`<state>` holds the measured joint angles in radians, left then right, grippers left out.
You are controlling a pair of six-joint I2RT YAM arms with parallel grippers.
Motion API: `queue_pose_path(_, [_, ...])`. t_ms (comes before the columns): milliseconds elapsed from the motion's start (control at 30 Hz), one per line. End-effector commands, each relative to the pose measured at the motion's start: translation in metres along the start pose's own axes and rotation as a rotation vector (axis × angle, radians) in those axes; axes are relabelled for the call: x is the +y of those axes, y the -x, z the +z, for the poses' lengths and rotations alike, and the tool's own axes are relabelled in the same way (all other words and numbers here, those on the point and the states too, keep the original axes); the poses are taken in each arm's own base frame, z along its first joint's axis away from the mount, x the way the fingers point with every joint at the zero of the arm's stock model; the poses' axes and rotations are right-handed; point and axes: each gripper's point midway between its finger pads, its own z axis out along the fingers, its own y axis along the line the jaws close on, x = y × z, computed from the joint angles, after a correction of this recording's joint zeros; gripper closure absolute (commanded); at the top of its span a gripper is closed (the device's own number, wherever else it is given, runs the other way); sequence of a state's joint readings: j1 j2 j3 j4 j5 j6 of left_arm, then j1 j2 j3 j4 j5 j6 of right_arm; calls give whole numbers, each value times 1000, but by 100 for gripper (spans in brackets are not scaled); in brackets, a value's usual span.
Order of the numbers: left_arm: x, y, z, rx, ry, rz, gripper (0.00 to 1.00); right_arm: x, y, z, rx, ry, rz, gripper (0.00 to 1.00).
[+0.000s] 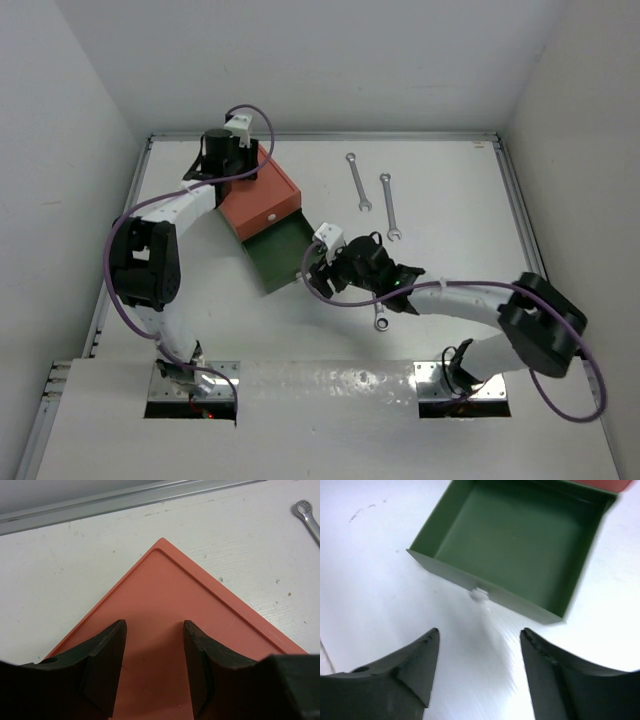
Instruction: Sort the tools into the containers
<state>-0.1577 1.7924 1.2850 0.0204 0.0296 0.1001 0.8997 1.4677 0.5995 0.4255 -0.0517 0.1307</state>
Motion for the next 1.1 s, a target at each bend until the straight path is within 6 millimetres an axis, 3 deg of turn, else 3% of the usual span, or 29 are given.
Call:
queue_pose_path(0, [-8,-102,-6,336,-17,-13,53,-19,2,-35,124,-98,-6,34])
queue_pose_path(100, [-8,-98,-7,327,-21,-17,53,-56,-13,-55,258,-251,96,38])
queue_pose_path(133, [-9,-97,-7,326,-23,-14,53,-63,-36,-67,377,-275,143,46])
queue_pose_path(200, [-8,-95,-8,321,-21,-16,53,-84,-60,-84,451,-345,306,49])
queue_pose_path(300, [-8,-95,-8,319,-21,-18,53,-101,-82,-95,488,-410,392,39])
queue_pose_path(333, [-8,-95,-8,321,-21,-18,53,-102,-87,-92,512,-406,388,34])
queue_pose_path(567, [-8,-95,-10,320,-19,-22,53,-95,-130,-82,660,-374,404,30])
queue_pose_path(667, [-7,-94,-11,315,-16,-18,53,-104,-150,-88,718,-446,380,30])
queue_pose_path(767, [-7,-94,-11,315,-16,-18,53,-109,-153,-86,724,-463,362,35])
queue_pose_path(800, [-7,-94,-11,315,-16,-20,53,-108,-156,-85,735,-459,361,41])
queue_pose_path(933, [-8,-94,-10,316,-17,-22,53,-93,-172,-85,780,-424,383,48])
queue_pose_path(1067, [-7,-94,-9,317,-15,-22,53,-95,-181,-86,838,-460,347,59])
